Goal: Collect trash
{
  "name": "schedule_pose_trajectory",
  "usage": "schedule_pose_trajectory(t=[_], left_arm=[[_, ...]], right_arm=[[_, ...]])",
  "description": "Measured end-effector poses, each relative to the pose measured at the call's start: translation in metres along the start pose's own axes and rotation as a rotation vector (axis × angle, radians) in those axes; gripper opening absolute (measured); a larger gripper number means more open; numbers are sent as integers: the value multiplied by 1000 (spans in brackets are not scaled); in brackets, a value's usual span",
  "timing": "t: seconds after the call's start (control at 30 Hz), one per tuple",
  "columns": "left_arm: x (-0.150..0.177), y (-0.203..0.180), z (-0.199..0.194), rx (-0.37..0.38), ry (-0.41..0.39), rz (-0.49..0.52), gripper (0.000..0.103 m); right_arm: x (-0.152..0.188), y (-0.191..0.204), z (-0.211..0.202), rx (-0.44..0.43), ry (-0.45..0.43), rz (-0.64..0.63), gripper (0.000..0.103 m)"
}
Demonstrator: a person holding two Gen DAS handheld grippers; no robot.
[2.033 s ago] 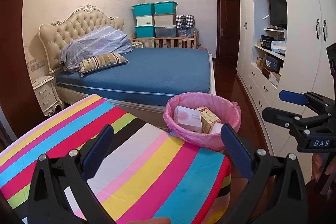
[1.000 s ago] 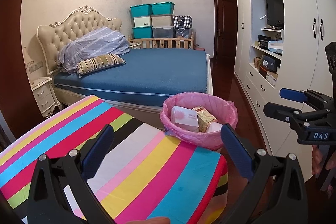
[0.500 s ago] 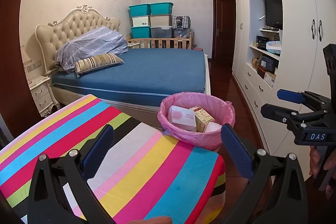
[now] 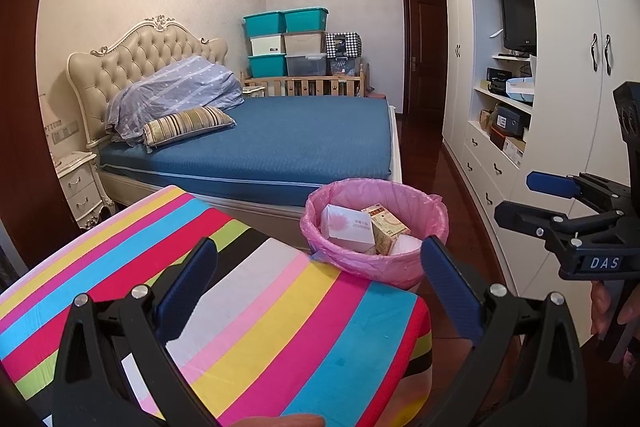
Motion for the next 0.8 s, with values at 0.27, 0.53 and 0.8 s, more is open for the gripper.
schedule_pose_trajectory(t=[0.27, 0.53, 0.8], left_arm=[[-1, 0, 2, 1, 10, 3, 98], [2, 1, 5, 27, 12, 0, 98], [18, 31, 9, 5, 63, -50, 98]], right_arm=[[1, 0, 1, -2, 1, 1, 85], [3, 5, 3, 3, 7, -10, 85], [4, 21, 17, -16, 37, -26, 85]])
Point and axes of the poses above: each gripper's, at about its wrist camera, not at the fingertips, and z roughly the way its jaws point, y to its left, x to its underside, the point moved 6 cm from there along z, roughly the way its jaws point, and after that the axes turned 12 degrees about y, right-handed, at the moved point
